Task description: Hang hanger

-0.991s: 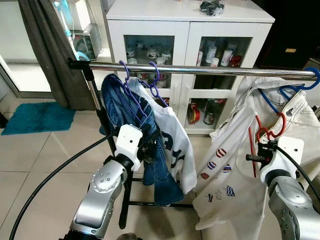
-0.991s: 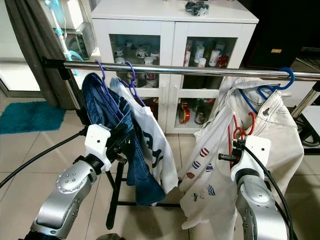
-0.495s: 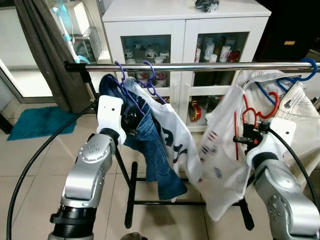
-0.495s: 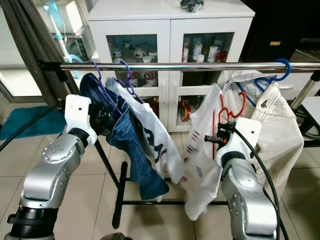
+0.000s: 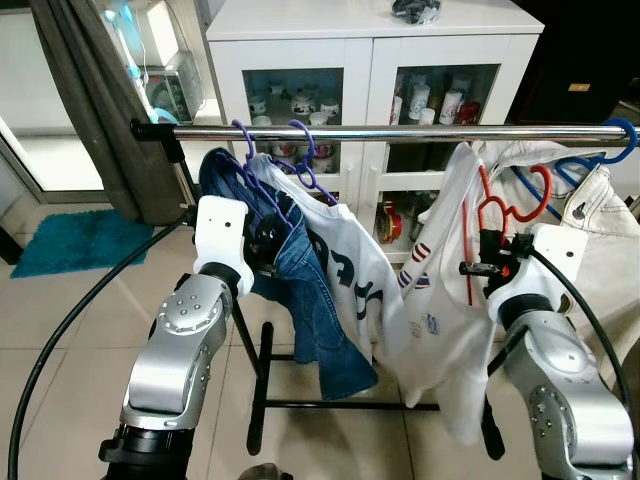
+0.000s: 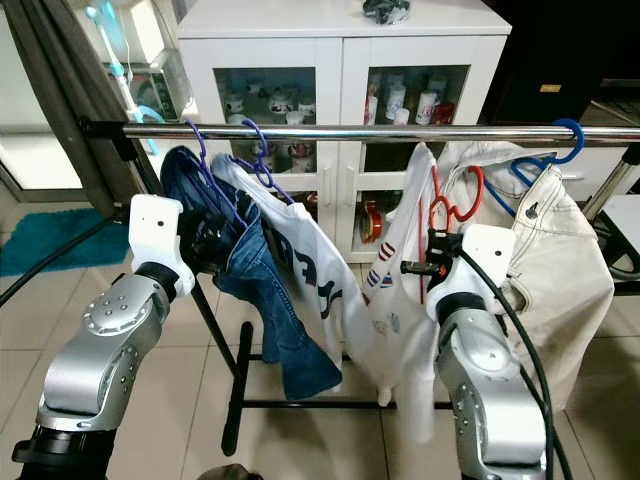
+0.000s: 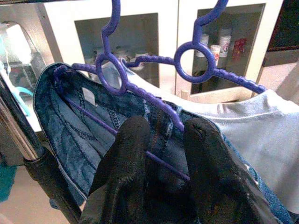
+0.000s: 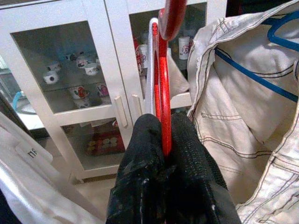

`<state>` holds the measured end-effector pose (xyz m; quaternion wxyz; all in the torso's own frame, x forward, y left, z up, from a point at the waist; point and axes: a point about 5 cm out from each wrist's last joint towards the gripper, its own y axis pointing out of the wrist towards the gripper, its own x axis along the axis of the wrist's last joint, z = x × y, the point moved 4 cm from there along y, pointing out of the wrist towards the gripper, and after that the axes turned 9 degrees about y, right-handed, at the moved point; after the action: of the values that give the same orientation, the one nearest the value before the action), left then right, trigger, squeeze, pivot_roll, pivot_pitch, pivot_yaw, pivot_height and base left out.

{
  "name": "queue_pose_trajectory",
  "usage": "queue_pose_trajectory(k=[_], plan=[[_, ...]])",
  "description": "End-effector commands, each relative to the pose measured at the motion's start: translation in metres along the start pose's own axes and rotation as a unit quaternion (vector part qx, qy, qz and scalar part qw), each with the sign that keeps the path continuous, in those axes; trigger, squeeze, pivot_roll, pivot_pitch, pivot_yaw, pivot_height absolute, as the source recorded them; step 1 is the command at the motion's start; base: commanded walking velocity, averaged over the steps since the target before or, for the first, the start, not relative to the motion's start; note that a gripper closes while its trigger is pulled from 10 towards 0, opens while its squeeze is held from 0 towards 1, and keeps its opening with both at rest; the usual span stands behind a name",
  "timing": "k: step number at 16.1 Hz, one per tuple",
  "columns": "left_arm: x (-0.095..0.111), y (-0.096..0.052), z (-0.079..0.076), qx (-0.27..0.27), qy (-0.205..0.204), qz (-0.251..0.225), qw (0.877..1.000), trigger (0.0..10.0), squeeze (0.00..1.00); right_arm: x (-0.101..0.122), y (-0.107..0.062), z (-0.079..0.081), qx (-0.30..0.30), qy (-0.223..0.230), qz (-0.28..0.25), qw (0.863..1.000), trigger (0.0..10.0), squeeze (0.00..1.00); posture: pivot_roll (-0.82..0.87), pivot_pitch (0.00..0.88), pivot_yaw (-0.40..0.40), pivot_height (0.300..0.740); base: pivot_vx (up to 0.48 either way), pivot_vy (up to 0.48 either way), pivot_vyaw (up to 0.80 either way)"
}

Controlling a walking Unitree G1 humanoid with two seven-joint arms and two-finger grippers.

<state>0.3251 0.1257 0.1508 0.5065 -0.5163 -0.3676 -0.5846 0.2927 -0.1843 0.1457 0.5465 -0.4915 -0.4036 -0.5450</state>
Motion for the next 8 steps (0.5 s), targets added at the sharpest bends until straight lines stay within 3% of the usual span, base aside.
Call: queue_pose_trajectory(k=[1, 8], plan=[[0.0045, -0.0022, -0.0007, -0.004, 0.004, -0.005, 1.0, 10.0, 0.0, 0.0019, -0.0007, 0.0012, 0.003, -0.003, -0.003, 1.0, 10.0, 0.0, 0.07, 0.0, 0.024, 0.74, 0.0, 0.0, 0.0], [0.0055, 0.0002, -0.0055, -0.007, 0.007, -0.004, 1.0, 10.0, 0.0, 0.0047, 0.0004, -0.0006, 0.002, 0.002, 0.002, 1.0, 10.0, 0.0, 0.05, 0.0, 0.027, 0.74, -0.293, 0.0, 0.0]])
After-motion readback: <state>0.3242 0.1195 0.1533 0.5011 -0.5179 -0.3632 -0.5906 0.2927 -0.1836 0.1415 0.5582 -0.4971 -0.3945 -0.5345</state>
